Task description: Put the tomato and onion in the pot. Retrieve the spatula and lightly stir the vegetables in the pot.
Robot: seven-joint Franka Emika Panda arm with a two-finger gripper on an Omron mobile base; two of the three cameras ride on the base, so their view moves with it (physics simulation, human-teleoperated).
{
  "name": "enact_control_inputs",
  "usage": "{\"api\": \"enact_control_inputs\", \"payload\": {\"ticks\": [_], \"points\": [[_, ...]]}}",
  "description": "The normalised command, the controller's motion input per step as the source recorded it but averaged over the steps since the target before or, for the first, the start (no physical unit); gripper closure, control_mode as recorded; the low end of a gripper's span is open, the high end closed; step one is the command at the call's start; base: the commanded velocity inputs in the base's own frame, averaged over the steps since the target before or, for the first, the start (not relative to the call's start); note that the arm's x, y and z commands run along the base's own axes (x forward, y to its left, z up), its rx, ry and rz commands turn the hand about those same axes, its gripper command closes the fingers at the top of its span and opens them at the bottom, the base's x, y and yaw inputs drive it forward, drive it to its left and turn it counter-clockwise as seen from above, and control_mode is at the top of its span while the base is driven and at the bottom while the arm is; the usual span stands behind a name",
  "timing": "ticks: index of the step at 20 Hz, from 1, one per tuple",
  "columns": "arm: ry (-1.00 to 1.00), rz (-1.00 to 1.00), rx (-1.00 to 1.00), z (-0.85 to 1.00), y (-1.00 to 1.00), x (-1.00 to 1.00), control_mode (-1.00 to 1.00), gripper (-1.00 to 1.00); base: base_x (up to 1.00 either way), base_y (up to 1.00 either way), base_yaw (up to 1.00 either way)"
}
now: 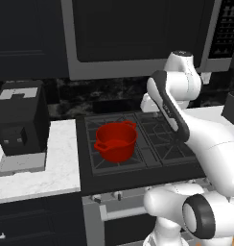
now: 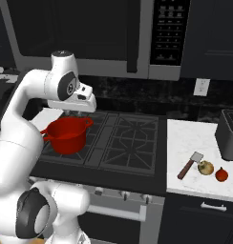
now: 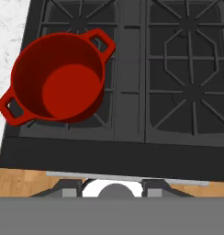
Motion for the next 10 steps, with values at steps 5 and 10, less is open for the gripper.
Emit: {"api": "enact_control_inputs", "payload": {"ticks": [5, 10], "points": [[-0.11, -0.01, -0.05, -0.02, -0.18, -0.10, -1.00, -1.00, 0.00, 0.00, 0.00], [-0.17, -0.08, -0.16, -0.32, -0.41, -0.20, -1.00, -1.00, 0.00, 0.00, 0.00]]}}
